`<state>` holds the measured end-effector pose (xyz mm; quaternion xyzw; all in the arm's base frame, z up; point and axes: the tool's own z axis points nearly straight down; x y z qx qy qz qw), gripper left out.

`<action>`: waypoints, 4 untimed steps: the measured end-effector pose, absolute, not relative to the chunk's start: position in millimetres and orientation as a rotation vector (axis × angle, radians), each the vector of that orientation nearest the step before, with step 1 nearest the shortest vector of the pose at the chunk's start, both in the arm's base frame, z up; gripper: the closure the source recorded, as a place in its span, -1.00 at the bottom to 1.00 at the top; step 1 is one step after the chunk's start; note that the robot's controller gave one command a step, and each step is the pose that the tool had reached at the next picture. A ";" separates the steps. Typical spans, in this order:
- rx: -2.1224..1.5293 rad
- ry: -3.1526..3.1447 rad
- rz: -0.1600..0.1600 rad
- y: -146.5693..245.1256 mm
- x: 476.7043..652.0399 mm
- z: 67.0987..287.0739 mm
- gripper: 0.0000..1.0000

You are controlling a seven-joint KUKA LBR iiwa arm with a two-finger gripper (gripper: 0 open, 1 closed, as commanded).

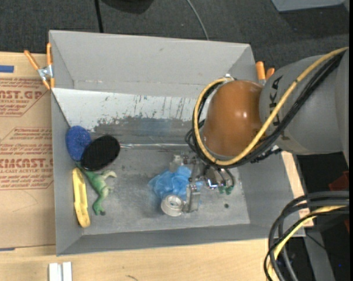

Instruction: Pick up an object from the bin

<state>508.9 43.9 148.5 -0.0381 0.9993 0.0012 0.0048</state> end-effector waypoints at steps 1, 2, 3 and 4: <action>-0.115 3.136 0.003 55.3 513.2 92.9 -1.00; -0.180 3.121 0.006 64.1 534.9 71.5 1.00; -0.180 3.121 0.006 64.1 534.9 71.5 1.00; -0.175 3.114 0.006 67.7 540.8 240.5 1.00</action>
Offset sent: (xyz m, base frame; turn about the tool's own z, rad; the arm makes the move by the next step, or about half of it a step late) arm 0.0244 0.0193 -0.0785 -0.0396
